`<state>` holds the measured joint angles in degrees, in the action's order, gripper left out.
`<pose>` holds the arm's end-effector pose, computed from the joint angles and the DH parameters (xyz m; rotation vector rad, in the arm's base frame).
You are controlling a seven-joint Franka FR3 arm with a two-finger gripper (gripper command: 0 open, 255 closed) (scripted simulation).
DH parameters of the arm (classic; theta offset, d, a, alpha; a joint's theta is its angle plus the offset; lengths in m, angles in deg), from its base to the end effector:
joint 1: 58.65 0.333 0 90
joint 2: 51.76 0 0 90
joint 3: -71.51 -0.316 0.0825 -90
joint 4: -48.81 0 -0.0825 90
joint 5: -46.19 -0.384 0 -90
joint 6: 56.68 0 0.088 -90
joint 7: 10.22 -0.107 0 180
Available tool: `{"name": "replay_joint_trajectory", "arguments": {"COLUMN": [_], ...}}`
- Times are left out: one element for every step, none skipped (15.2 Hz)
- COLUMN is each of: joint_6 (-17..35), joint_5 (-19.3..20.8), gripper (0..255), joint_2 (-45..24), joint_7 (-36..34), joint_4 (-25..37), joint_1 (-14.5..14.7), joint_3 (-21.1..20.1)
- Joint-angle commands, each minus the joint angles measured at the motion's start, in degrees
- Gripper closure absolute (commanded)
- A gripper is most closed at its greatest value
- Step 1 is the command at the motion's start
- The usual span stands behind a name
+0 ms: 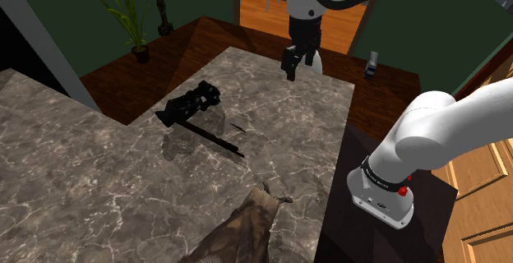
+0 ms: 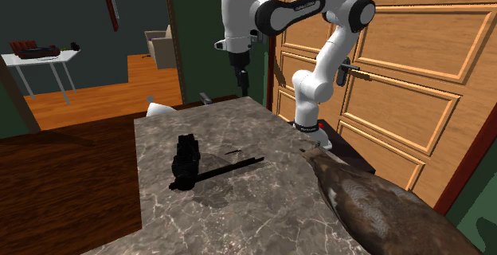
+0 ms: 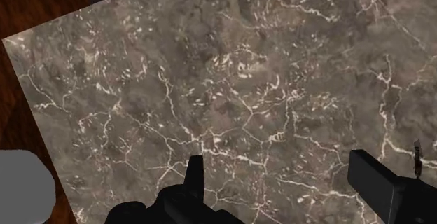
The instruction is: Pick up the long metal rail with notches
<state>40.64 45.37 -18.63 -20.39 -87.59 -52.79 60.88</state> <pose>0.3497 0.1129 0.5154 3.0277 0.1097 -0.1367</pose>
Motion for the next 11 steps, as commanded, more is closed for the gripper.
{"name": "replay_joint_trajectory", "arguments": {"joint_6": [1.64,2.42,3.18,3.91,4.61,5.28,5.92,6.52,7.08,7.60,8.08], "joint_5": [-0.68,-0.85,-0.96,-1.00,-0.98,-0.88,-0.70,-0.44,-0.11,0.31,0.81], "gripper": [0,0,0,0,0,0,0,0,0,0,0], "joint_2": [-3.14,-4.68,-6.26,-7.89,-9.55,-11.25,-12.99,-14.77,-16.58,-18.44,-20.33], "joint_7": [-1.99,-2.87,-3.77,-4.68,-5.60,-6.54,-7.51,-8.50,-9.50,-10.53,-11.59], "joint_4": [1.39,2.09,2.85,3.66,4.54,5.46,6.45,7.49,8.58,9.74,10.95], "joint_1": [0.95,1.33,1.70,2.05,2.38,2.70,3.01,3.32,3.61,3.91,4.22], "joint_3": [-2.32,-3.37,-4.41,-5.45,-6.48,-7.50,-8.50,-9.49,-10.48,-11.44,-12.38]}}
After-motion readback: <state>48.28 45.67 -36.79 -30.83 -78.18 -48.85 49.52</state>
